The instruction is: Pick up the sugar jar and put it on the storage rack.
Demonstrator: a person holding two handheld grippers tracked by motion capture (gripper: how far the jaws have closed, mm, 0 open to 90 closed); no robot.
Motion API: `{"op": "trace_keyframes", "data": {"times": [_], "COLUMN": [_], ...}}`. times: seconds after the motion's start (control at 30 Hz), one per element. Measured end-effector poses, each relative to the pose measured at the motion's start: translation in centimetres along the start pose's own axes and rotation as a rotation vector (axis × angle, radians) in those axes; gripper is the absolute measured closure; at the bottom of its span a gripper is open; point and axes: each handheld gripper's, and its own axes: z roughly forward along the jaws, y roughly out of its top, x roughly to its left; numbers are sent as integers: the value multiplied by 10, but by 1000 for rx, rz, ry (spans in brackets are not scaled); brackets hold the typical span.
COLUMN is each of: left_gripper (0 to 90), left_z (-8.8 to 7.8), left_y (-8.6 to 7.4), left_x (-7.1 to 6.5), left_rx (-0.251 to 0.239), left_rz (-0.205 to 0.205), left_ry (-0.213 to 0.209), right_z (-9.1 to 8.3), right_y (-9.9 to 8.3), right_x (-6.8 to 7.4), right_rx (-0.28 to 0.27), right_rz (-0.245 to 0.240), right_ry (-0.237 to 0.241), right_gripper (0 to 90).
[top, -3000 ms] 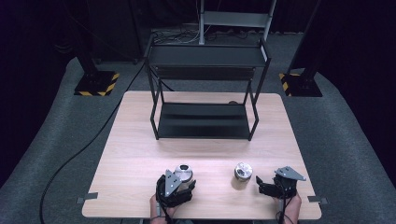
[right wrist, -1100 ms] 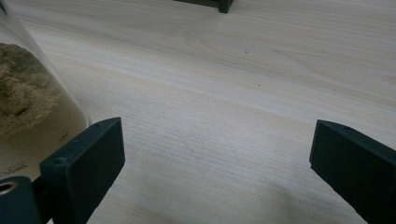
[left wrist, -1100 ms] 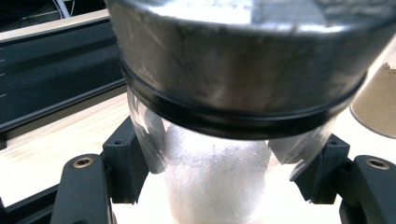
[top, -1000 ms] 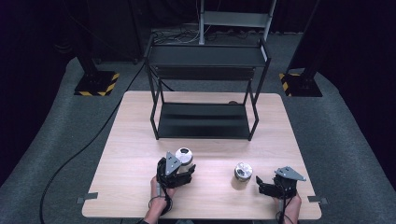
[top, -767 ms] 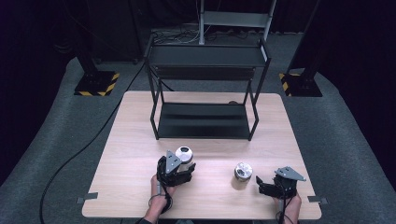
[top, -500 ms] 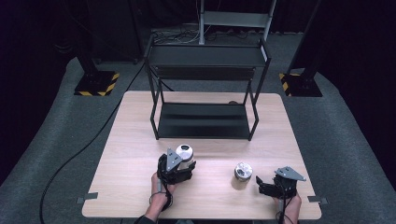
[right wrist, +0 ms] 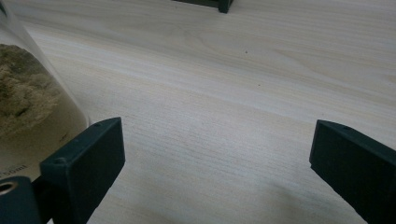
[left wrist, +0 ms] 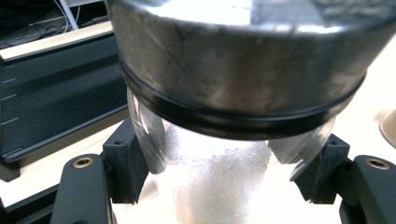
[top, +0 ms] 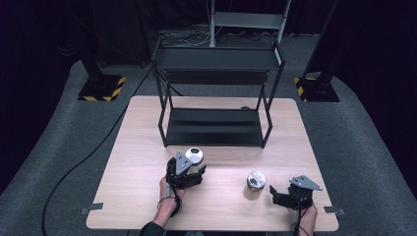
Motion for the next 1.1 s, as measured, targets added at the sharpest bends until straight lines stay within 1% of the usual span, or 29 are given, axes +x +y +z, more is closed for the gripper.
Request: {"op": "trace_keyframes", "data": {"times": [0.13,0.43,0.6,1.1], "left_gripper": [303,303,303,303], "left_z": [2,8,14,26], "left_y": [3,8,10,17], "left_x": [3,7,9,13], "left_rx": [1,2,1,13], "left_rz": [0,3,-9,-8], "left_ry": [9,13,12,10], "right_z": [0,0,0,1], "right_y": [0,0,1,1], "right_x": [0,0,0,0], "right_rx": [0,1,4,8], "right_rz": [0,-3,-3,-4], "right_ry": [1,-1,0,0], "right_gripper": [24,24,24,24]}}
